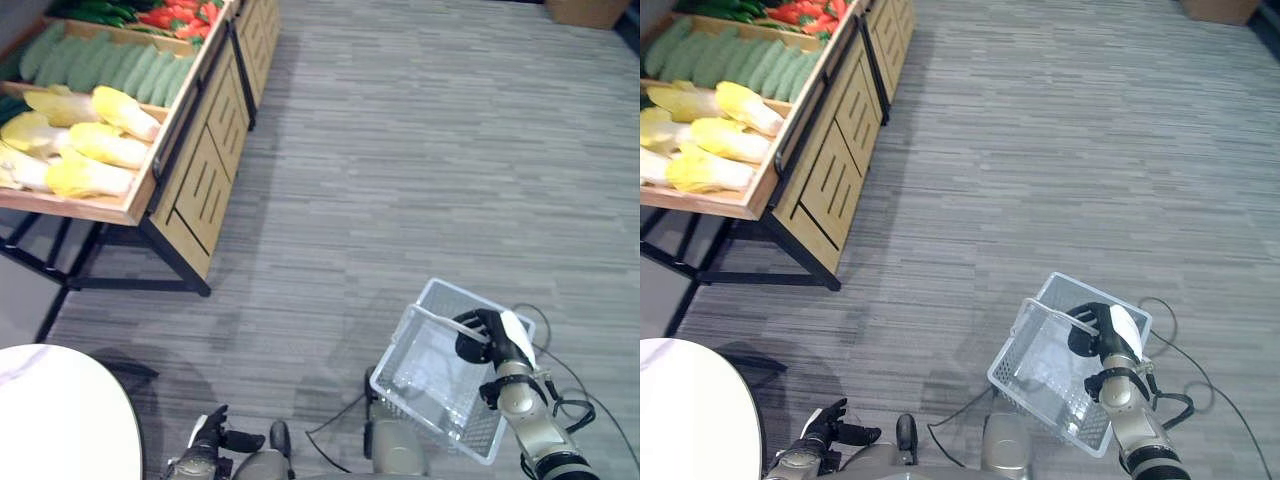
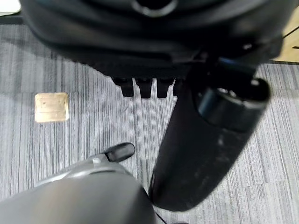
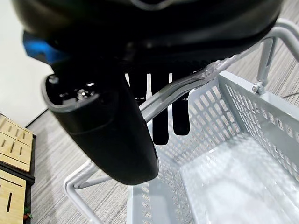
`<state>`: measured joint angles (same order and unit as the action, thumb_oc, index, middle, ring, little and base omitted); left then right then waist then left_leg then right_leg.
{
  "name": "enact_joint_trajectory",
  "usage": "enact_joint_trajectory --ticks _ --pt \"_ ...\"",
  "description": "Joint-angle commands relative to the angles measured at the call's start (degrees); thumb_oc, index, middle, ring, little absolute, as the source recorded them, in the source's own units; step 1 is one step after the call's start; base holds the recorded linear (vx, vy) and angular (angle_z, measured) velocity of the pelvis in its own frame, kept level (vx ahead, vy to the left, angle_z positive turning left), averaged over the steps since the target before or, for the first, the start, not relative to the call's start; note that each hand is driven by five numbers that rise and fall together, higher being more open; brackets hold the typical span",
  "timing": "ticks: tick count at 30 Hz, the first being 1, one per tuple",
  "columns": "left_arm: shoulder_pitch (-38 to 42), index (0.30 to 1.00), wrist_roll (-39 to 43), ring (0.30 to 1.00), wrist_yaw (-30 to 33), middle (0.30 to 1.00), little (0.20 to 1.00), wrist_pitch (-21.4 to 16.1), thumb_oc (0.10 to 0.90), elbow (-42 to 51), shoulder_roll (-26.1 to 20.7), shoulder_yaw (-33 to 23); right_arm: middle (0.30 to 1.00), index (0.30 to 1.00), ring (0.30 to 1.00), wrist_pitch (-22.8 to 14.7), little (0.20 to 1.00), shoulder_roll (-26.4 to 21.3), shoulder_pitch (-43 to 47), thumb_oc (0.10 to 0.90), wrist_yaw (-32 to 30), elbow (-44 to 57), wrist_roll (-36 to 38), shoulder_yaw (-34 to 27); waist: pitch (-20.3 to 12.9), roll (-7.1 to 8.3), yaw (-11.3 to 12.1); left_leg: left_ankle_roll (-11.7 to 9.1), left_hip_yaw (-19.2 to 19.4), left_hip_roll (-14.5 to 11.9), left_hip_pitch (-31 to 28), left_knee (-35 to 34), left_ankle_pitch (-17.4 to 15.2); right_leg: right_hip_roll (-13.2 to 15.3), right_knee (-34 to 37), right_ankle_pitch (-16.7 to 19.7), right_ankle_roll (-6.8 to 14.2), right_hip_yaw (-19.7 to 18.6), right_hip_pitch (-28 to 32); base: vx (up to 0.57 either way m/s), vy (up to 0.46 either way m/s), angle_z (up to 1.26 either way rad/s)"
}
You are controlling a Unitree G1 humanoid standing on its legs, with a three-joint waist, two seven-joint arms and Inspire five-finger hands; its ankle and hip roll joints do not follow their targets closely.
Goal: Get the vegetables into the basket
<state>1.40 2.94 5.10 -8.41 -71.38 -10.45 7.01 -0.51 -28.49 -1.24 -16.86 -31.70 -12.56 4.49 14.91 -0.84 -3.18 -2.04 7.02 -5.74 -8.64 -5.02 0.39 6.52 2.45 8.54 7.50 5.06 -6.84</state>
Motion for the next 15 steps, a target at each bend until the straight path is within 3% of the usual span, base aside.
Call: enact_joint_trajectory --ticks 1,5,7,10,12,14,15 --pt "0.31 1.0 -1.84 1.0 1.26 1.0 1.0 -0.33 0.9 -0.75 -1.46 -0.03 0.3 0.3 0.3 -5.56 0.3 -5.62 6.94 0.4 -6.89 6.95 0.78 -6.23 -0.59 3.6 -0.19 0.66 -0.21 4.18 -2.09 8.85 -7.79 3.5 -6.81 1.12 1.03 -0.23 -2.97 0.28 -0.323 0.04" --pt "-0.16 1.0 -2.24 1.0 0.83 1.0 1.0 -0.48 0.9 0.02 -1.19 0.5 0.3 0.3 0.3 -5.82 0.3 -6.42 5.04 0.4 -6.69 9.01 0.46 -7.29 -0.84 3.22 -0.8 -1.37 -1.48 2.42 -0.47 13.55 -5.83 2.36 -6.69 -1.01 -0.79 1.37 -1.25 0.17 -0.241 0.35" --pt "0.62 1.0 -2.0 1.0 0.99 1.0 1.0 -0.61 0.9 0.89 -1.01 1.42 0.3 0.3 0.3 -5.99 0.3 -7.81 4.56 0.4 -7.18 9.19 0.73 -7.98 0.21 3.48 -1.02 -3.19 -2.19 1.24 4.49 23.92 -1.69 1.66 -6.74 -3.11 -3.23 1.76 0.36 0.14 -0.306 0.4" --pt "1.98 1.0 -1.37 1.0 1.24 1.0 1.0 -0.59 0.9 1.42 -1.04 1.9 0.3 0.3 0.3 -5.84 0.3 -8.72 3.91 0.4 -7.59 9.65 0.85 -8.87 1.41 4.29 -1.05 -3.78 -2.57 1.43 9.91 32.97 0.56 1.43 -6.31 -4.51 -4.81 2.62 2.35 0.1 -0.188 0.4" --pt "3.22 1.0 -1.15 1.0 1.7 1.0 1.0 -0.4 0.9 1.94 -1.28 2.47 0.3 0.3 0.3 -5.65 0.3 -8.94 2.72 0.4 -8.21 9.25 1.25 -10.03 2.22 5.0 -0.71 -2.65 -0.26 1.28 14.31 27.99 -0.79 2.21 -4.91 -5.03 -4.38 3.02 4.37 0.2 -0.165 0.09" --pt "3.3 1.0 -1.1 1.0 1.65 1.0 1.0 -0.4 0.9 2.11 -1.37 2.53 0.3 0.3 0.3 -5.64 0.3 -8.9 2.38 0.4 -8.28 9.56 1.18 -10.32 2.23 4.99 -0.64 -2.3 0.24 0.98 14.41 25.86 -1.3 2.25 -4.74 -5.46 -4.15 3.05 4.73 0.17 0.006 0.12" --pt "3.65 1.0 -1.32 1.0 1.76 1.0 1.0 -0.54 0.9 2.0 -1.59 2.78 0.3 0.3 0.3 -5.67 0.3 -8.94 2.15 0.4 -8.48 9.36 1.16 -10.66 2.07 4.43 -0.5 -1.9 0.87 -0.28 15.75 17.0 -1.09 2.31 -4.39 -6.54 -3.68 2.92 5.43 0.2 0.113 0.15"
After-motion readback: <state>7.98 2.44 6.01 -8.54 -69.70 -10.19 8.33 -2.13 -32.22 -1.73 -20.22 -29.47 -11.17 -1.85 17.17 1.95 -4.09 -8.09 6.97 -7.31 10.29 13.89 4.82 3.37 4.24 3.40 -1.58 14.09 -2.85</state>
